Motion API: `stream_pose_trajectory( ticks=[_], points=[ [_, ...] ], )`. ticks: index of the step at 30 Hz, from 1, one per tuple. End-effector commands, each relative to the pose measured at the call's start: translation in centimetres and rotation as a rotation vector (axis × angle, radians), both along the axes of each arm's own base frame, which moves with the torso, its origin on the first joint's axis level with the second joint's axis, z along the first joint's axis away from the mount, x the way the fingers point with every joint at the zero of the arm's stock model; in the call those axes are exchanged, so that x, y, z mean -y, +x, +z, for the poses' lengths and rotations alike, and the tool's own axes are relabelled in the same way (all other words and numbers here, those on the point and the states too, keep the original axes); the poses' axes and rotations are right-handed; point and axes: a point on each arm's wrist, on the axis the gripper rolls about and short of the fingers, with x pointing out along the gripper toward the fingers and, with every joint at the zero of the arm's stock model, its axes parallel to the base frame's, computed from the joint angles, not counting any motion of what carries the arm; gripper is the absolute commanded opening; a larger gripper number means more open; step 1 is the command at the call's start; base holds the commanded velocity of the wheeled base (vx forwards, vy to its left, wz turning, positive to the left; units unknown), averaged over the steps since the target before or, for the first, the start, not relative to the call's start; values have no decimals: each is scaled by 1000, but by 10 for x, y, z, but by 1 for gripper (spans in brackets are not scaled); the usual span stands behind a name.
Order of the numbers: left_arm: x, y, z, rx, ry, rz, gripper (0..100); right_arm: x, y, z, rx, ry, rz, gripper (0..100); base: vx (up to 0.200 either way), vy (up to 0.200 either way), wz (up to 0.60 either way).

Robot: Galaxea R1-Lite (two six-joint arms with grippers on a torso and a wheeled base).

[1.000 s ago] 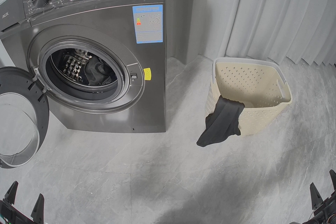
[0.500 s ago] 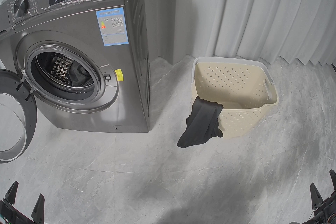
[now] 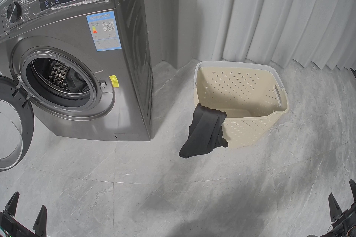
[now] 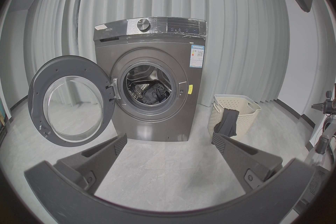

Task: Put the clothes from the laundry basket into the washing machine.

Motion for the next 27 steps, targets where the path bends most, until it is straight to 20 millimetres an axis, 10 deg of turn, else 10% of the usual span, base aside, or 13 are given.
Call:
stream_pose_trajectory(
  ticks=[1, 27],
  points=[
    [0, 1, -5, -9, 2, 1, 100, 0, 0, -5, -4, 0, 1, 100, 0, 0, 0],
    [0, 1, -5, -7, 0, 1, 100, 0, 0, -5, -6, -3, 2, 100, 115, 0, 0]
  ],
)
